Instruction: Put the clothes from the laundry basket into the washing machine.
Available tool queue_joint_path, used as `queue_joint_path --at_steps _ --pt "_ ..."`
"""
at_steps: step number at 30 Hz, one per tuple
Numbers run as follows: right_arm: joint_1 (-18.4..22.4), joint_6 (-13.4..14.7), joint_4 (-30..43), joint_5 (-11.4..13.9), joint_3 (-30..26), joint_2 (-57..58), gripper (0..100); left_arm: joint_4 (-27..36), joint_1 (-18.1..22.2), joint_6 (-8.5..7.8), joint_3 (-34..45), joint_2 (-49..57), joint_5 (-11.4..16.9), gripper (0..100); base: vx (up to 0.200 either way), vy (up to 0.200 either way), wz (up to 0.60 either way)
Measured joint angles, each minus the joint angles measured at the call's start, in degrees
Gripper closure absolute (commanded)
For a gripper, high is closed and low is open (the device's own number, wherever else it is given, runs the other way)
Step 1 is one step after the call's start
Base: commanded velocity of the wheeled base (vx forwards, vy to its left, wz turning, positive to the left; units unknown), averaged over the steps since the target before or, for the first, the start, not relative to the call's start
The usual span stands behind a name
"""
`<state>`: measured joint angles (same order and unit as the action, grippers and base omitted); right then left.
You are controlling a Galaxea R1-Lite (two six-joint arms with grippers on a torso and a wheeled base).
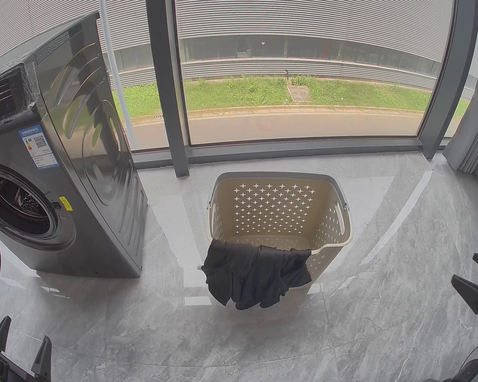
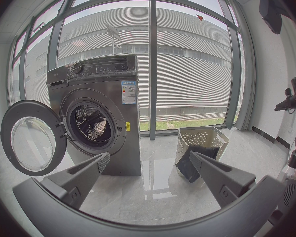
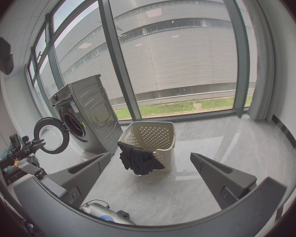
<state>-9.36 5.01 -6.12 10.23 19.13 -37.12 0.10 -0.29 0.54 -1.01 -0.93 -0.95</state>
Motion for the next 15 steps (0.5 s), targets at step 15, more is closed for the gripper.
queue_joint_path --at_steps 15 --pt "-9.5 2.9 -25.3 -0.1 4.7 -39.1 0 0.0 0.0 0.06 0.0 0.0 0.0 0 0.0 0.0 0.0"
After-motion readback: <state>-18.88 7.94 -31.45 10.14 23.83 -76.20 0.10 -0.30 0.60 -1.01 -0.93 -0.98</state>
